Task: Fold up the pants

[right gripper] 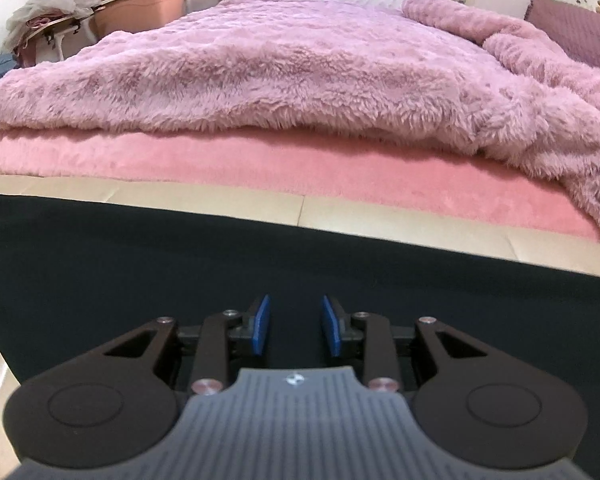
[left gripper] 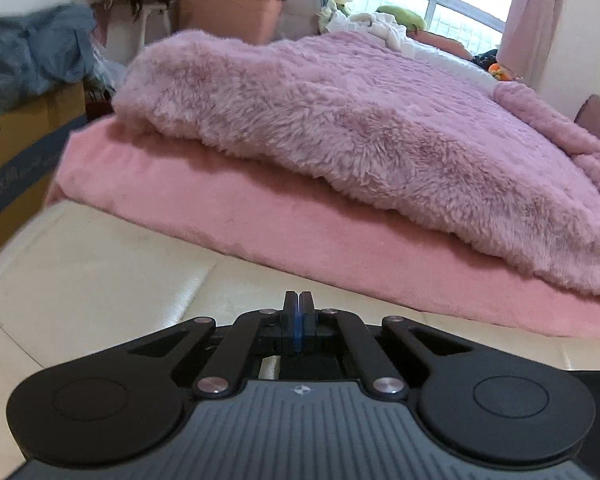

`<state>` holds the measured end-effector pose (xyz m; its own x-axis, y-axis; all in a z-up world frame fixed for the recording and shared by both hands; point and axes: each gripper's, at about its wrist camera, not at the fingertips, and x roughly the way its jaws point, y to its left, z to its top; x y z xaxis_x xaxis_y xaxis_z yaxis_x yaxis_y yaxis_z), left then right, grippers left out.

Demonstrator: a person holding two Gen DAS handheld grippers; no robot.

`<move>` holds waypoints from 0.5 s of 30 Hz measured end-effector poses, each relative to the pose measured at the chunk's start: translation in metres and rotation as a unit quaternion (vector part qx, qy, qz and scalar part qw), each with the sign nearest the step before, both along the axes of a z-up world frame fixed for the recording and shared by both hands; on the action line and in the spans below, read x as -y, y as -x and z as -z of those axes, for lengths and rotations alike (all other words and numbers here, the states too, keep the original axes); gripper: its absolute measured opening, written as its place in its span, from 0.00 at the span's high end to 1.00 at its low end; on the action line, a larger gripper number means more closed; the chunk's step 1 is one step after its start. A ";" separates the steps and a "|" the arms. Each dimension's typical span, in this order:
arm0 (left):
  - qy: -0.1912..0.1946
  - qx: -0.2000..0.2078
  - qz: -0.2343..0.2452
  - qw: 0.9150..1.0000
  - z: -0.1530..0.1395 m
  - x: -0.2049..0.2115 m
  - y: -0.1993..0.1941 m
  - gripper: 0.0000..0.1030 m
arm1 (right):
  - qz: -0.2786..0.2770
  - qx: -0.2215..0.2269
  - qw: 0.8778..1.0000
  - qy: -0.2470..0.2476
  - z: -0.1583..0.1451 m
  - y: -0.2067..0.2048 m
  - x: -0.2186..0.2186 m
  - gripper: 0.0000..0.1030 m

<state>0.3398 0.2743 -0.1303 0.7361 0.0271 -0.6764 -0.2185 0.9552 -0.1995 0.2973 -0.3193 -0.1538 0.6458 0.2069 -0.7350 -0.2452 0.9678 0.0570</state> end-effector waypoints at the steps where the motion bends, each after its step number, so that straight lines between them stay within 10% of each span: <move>1: 0.027 -0.012 0.008 1.000 0.002 -0.004 -0.002 0.98 | 0.002 -0.002 1.000 -0.001 0.001 0.001 0.000 0.75; 4: 0.032 -0.027 -0.011 0.999 0.010 -0.007 0.001 0.67 | 0.001 -0.003 1.000 -0.004 0.001 0.002 0.001 0.73; 9: 0.021 -0.045 0.001 0.999 0.024 -0.001 0.002 0.60 | -0.007 0.003 1.000 -0.004 0.000 0.001 -0.002 0.67; 11: 0.000 -0.048 0.017 0.999 0.029 0.008 0.002 0.61 | -0.008 0.010 1.000 0.006 0.000 -0.002 -0.005 0.62; 15: -0.033 -0.039 0.034 0.998 0.034 0.017 0.004 0.99 | -0.009 0.009 1.000 0.010 0.003 -0.010 -0.009 0.62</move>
